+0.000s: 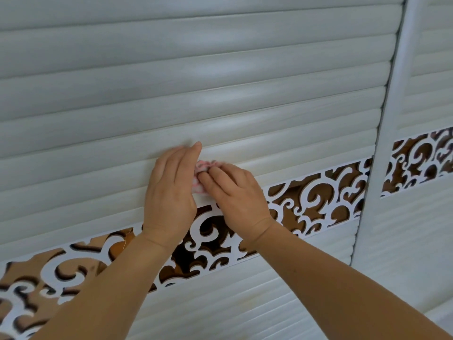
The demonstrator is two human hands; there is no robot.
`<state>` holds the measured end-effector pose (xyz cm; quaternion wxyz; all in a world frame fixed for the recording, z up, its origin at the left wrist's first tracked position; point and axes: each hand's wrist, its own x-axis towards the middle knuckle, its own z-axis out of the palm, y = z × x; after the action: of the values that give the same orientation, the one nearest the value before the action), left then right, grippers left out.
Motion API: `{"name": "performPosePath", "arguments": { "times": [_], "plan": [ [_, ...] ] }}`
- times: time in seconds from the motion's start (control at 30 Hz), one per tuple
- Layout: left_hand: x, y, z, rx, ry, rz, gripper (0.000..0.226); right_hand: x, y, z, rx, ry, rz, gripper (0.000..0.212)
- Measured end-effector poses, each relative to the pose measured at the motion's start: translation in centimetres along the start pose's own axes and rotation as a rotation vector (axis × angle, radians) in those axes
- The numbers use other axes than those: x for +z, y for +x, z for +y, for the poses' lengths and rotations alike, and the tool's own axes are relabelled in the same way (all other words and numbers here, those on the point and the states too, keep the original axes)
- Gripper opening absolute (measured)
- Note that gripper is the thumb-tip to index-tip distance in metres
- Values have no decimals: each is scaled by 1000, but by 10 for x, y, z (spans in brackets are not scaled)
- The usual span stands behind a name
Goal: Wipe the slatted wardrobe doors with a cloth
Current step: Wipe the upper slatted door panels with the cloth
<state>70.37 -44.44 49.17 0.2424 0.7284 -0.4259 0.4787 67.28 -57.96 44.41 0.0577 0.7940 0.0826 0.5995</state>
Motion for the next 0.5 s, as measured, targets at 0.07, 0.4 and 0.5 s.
{"name": "performPosePath", "arguments": {
  "times": [0.07, 0.4, 0.5],
  "plan": [
    [2, -2, 0, 15, 10, -10, 55, -6, -4, 16, -24, -39, -18, 44],
    [19, -1, 12, 96, 51, -56, 59, -55, -33, 104, 286, -130, -136, 59],
    [26, 2, 23, 120, 50, -72, 58, -62, -40, 122, 339, -141, -102, 50]
  ]
}}
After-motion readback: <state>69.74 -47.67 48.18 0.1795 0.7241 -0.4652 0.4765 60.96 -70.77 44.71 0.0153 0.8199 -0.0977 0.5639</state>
